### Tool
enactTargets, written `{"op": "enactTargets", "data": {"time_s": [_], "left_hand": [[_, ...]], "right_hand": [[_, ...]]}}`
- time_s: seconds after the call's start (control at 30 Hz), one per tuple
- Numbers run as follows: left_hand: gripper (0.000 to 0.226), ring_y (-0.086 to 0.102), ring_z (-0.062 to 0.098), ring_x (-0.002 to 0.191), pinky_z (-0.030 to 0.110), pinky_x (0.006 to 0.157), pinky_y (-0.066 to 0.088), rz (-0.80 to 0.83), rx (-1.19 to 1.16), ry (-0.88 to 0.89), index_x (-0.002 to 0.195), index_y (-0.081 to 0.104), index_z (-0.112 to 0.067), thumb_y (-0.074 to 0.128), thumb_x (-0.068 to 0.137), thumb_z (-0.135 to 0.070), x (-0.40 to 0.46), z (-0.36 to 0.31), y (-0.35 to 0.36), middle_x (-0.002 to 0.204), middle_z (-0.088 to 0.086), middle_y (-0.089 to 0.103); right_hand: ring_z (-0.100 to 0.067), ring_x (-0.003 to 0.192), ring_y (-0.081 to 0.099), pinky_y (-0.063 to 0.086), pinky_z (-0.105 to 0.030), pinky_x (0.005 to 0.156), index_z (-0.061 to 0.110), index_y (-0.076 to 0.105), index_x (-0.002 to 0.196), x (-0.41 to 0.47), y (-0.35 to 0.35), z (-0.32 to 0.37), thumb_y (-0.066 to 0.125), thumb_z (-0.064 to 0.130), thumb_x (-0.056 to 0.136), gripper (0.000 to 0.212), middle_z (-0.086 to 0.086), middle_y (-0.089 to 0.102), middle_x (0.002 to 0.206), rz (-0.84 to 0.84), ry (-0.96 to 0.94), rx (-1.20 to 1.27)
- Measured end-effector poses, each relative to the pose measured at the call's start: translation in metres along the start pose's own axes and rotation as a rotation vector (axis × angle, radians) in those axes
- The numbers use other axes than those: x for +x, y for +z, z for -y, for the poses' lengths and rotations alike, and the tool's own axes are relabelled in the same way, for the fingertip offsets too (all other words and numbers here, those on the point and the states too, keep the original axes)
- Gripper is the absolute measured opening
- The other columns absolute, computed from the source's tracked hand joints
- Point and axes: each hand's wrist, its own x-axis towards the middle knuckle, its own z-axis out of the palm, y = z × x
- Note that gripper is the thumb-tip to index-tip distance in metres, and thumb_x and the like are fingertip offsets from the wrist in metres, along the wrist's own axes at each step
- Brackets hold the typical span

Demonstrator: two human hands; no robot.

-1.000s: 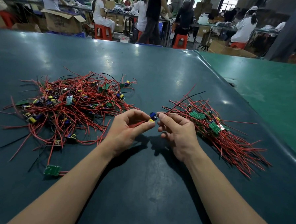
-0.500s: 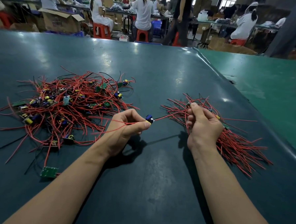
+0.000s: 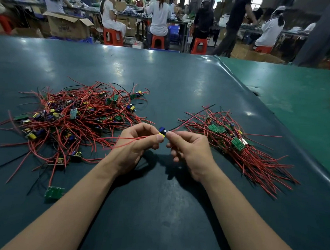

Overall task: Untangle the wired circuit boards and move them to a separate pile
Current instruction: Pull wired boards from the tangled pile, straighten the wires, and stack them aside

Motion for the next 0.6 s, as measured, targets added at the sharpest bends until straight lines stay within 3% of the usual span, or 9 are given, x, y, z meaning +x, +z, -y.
{"op": "enactTargets", "data": {"time_s": [0.13, 0.3, 0.43, 0.6], "left_hand": [[0.015, 0.051, 0.014, 0.054, 0.018, 0.059, 0.042, 0.004, 0.050, -0.011, 0.074, 0.057, -0.007, 0.069, 0.066, -0.002, 0.000, 0.000, -0.001, 0.062, 0.004, 0.057], [0.015, 0.055, 0.017, 0.058, 0.021, 0.063, 0.046, 0.025, 0.091, -0.029, 0.075, 0.061, -0.011, 0.073, 0.067, -0.007, 0.001, 0.002, -0.002, 0.068, 0.005, 0.061], [0.013, 0.057, 0.017, 0.063, 0.025, 0.066, 0.047, 0.076, 0.163, -0.026, 0.073, 0.066, -0.017, 0.077, 0.069, -0.010, 0.003, 0.003, -0.003, 0.069, 0.002, 0.064], [0.017, 0.048, 0.013, 0.054, 0.020, 0.056, 0.040, 0.051, 0.124, -0.050, 0.068, 0.064, -0.018, 0.078, 0.061, -0.012, 0.005, 0.002, -0.002, 0.063, 0.002, 0.057]], "right_hand": [[-0.005, 0.042, 0.048, 0.036, -0.015, 0.037, 0.008, 0.073, 0.084, 0.007, -0.013, 0.011, 0.070, 0.010, 0.086, 0.004, -0.001, 0.064, 0.060, -0.139, -0.026, 0.191], [-0.005, 0.044, 0.049, 0.037, -0.015, 0.038, 0.007, 0.073, 0.084, 0.003, -0.013, 0.009, 0.077, 0.028, 0.069, 0.026, -0.002, 0.067, 0.066, 0.022, 0.079, 0.099], [-0.006, 0.044, 0.049, 0.037, -0.015, 0.038, 0.006, 0.073, 0.076, 0.004, -0.007, 0.004, 0.075, 0.013, 0.080, 0.008, -0.004, 0.065, 0.062, 0.022, 0.047, 0.110], [-0.006, 0.042, 0.046, 0.035, -0.015, 0.037, 0.008, 0.074, 0.072, 0.009, -0.006, 0.003, 0.074, 0.010, 0.084, 0.013, -0.004, 0.065, 0.060, -0.078, -0.055, 0.062]]}}
